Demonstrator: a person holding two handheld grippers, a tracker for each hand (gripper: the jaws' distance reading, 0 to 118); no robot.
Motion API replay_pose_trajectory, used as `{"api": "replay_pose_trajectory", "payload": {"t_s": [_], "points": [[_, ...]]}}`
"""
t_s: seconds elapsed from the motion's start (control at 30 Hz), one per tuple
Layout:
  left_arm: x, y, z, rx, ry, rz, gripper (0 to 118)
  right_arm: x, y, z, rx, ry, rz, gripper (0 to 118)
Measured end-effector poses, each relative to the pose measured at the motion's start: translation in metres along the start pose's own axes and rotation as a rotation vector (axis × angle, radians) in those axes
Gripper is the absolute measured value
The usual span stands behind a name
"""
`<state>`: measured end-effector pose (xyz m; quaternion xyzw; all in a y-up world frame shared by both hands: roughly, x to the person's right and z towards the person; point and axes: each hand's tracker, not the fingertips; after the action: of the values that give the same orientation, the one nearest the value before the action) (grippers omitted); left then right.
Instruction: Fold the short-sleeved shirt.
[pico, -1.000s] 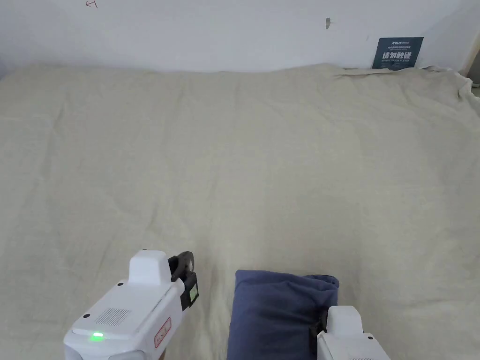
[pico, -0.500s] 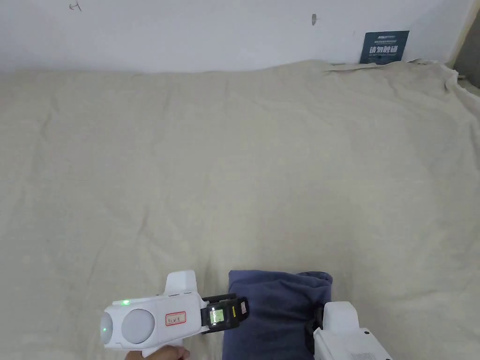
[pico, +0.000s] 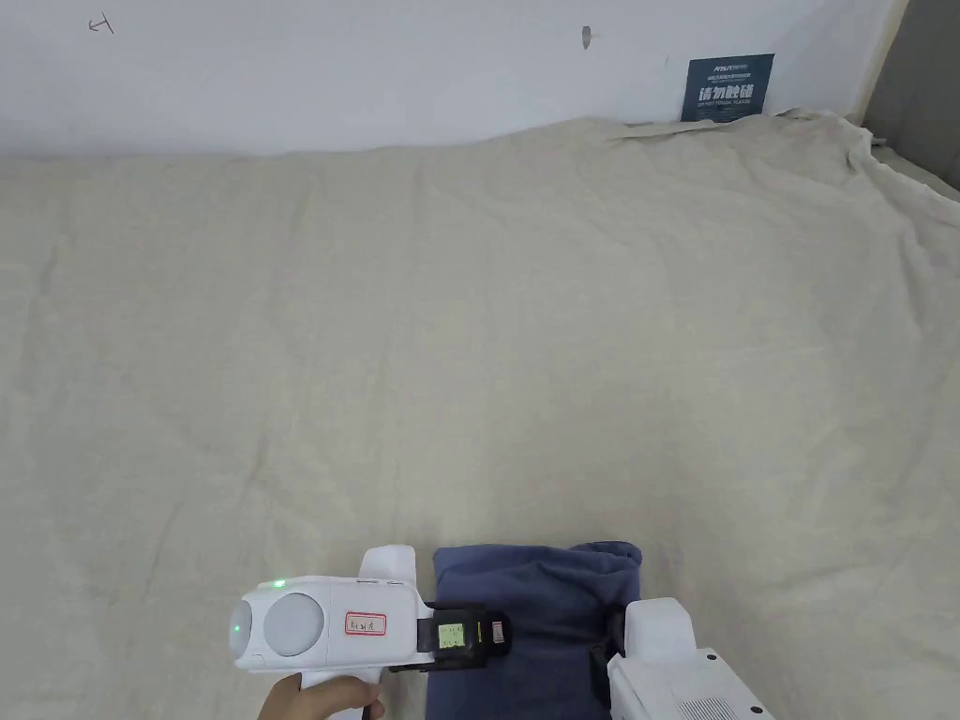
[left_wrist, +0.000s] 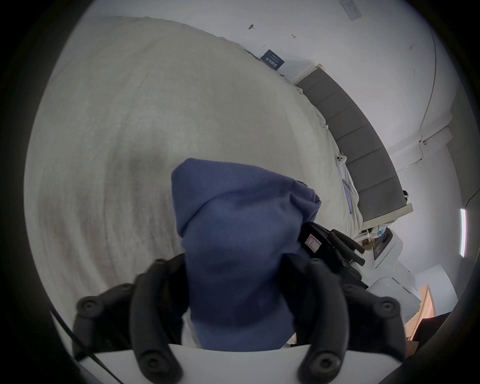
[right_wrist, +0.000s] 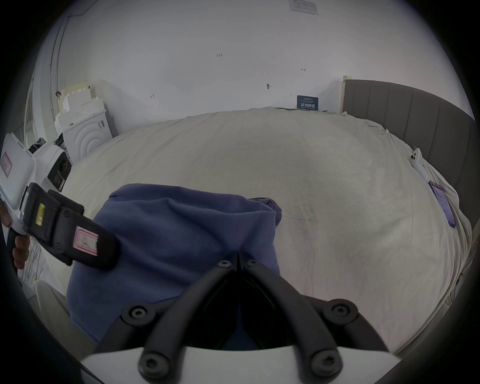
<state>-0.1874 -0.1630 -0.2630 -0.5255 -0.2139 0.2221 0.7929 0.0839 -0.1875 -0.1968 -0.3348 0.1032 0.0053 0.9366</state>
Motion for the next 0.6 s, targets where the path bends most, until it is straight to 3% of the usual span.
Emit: {"api": "replay_pose_trajectory", "payload": {"t_s": [0.17,0.37,0.6], "points": [[0.001,0.002,0.002,-0.019,-0.013,-0.007,33,-0.001,0.002,0.001,-0.006,0.005,0.006,0],[0.014,-0.001,0.007,0.007,0.032,-0.059,27,0.001,0.015,0.013,-0.001,0.022,0.023,0],[0.001,0.020,0.051,0.039,0.048,-0.096,27,0.006,0.058,0.055,0.177,0.035,0.036,0]]}}
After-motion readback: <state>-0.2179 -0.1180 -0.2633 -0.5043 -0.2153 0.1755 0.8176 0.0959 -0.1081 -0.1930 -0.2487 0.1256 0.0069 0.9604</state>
